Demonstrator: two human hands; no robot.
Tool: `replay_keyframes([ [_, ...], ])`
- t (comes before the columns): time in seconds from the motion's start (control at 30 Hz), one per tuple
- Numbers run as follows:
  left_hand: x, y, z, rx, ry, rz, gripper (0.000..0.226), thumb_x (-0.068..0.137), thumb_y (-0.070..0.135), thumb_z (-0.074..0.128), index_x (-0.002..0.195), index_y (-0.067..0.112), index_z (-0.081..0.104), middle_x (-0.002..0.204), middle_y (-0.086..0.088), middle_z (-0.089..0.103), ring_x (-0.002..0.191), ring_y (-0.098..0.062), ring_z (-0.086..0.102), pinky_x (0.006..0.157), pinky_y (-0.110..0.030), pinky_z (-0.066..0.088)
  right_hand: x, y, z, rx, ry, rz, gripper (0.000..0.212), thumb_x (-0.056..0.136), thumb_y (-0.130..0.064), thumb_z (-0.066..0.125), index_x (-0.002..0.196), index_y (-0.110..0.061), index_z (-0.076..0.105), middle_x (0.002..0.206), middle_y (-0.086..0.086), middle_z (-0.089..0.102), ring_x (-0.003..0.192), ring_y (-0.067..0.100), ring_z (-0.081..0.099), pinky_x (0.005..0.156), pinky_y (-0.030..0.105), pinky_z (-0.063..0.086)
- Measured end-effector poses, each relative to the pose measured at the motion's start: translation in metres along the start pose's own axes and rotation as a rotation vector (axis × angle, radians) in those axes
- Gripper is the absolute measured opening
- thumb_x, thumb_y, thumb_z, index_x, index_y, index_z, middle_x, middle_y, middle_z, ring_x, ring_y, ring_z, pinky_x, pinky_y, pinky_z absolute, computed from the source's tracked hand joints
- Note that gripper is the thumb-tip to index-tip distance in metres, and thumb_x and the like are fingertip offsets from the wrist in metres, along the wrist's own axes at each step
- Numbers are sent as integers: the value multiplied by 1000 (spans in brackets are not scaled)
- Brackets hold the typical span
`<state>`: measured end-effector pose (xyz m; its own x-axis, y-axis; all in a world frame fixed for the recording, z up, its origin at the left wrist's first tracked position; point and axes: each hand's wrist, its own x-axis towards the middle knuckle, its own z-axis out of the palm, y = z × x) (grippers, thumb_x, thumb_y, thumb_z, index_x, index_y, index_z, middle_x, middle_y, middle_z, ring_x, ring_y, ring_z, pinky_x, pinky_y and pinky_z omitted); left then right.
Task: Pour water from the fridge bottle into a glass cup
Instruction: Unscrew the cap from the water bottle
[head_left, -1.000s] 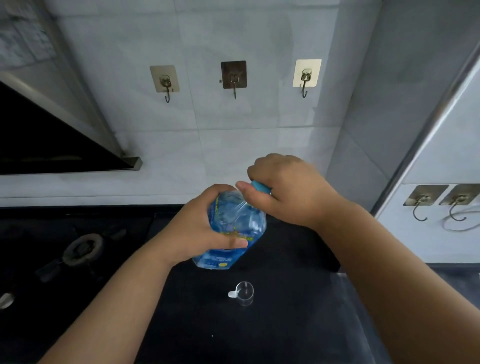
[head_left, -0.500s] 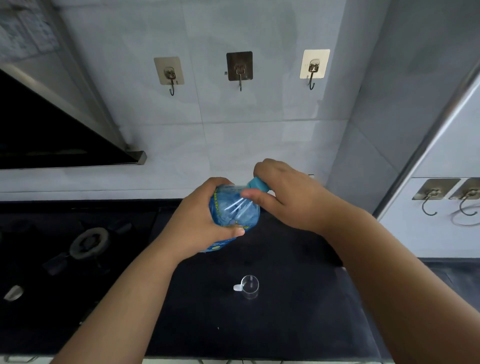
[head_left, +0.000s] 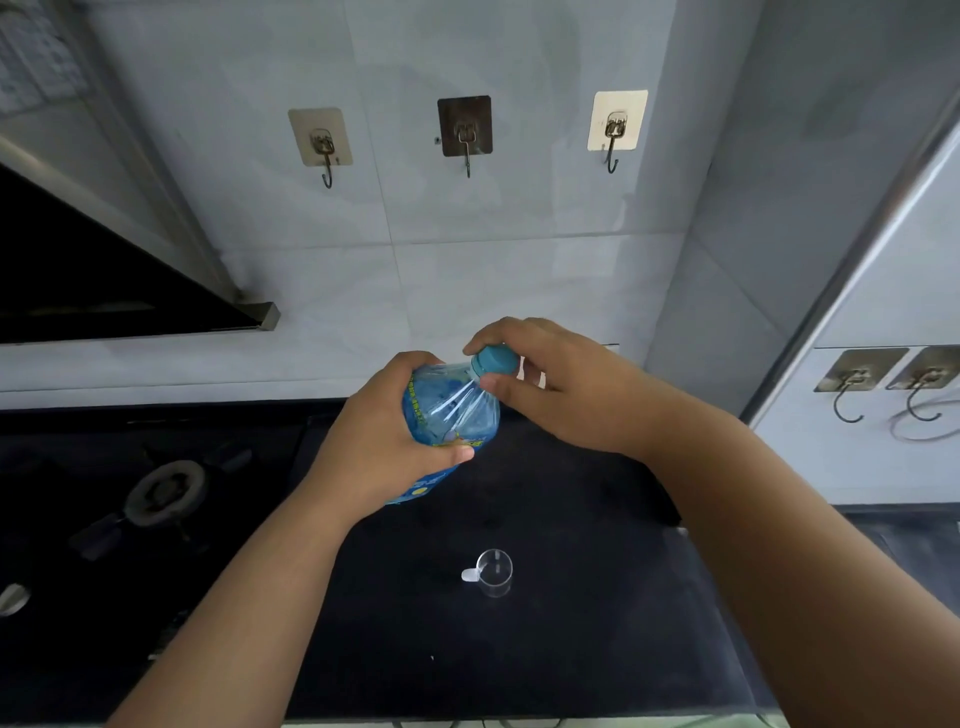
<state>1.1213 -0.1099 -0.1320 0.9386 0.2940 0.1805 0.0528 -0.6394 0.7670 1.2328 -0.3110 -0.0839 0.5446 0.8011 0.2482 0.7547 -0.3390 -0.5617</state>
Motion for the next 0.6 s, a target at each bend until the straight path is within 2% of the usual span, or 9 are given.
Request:
replay_keyframes([
  [0.1,1,-2,1,13,3,2,80,61,29,100,122,46,52,117,21,64,105,2,64,89,-24,53,4,-5,0,18,116,45,23,103,-40,60,120,-31,72,102,-5,62,87,6,57,78,4,40],
  [0.17,0,-4,3,12,14,-13,79,61,29,100,122,45,52,115,20,65,103,2,65,88,-24,53,6,-7,1,42,113,8,23,103,-26,63,123,-29,75,107,-4,59,89,6,58,81,3,41],
  [0.27,-1,-6,7,4,19,-32,78,62,30,99,123,44,53,113,20,66,102,1,65,88,-27,55,7,-3,3,43,42,-83,46,91,5,61,127,-20,74,118,-3,59,109,8,58,93,10,44],
  [0.33,-1,-7,9,23,17,-26,77,63,31,98,123,45,52,114,19,65,102,0,65,88,-29,55,8,-2,4,24,57,-116,51,81,10,61,123,-15,75,117,-2,63,112,8,58,96,11,41],
  [0.43,-1,-7,10,7,18,-39,75,63,31,98,120,46,52,112,21,66,100,3,65,87,-28,57,7,-3,6,93,99,-101,41,84,-1,72,121,-19,74,118,-4,63,109,4,58,91,8,45],
  [0.5,-1,-7,9,13,12,-32,76,63,32,99,121,47,52,113,23,65,101,6,64,88,-26,56,7,-5,7,156,130,-16,38,91,-22,77,128,-25,68,122,-8,60,105,4,61,87,12,50],
  [0.53,-1,-7,9,24,9,-24,76,63,33,99,121,46,52,114,23,65,102,6,64,88,-26,56,8,-7,6,141,146,58,37,92,-36,76,127,-27,67,120,-9,60,99,4,63,83,13,52],
  [0.6,-1,-7,9,46,5,-10,76,63,35,98,122,46,52,115,23,64,104,5,63,90,-29,56,9,-7,4,38,155,200,35,91,-56,70,108,-26,67,100,-9,64,81,4,62,71,17,50],
])
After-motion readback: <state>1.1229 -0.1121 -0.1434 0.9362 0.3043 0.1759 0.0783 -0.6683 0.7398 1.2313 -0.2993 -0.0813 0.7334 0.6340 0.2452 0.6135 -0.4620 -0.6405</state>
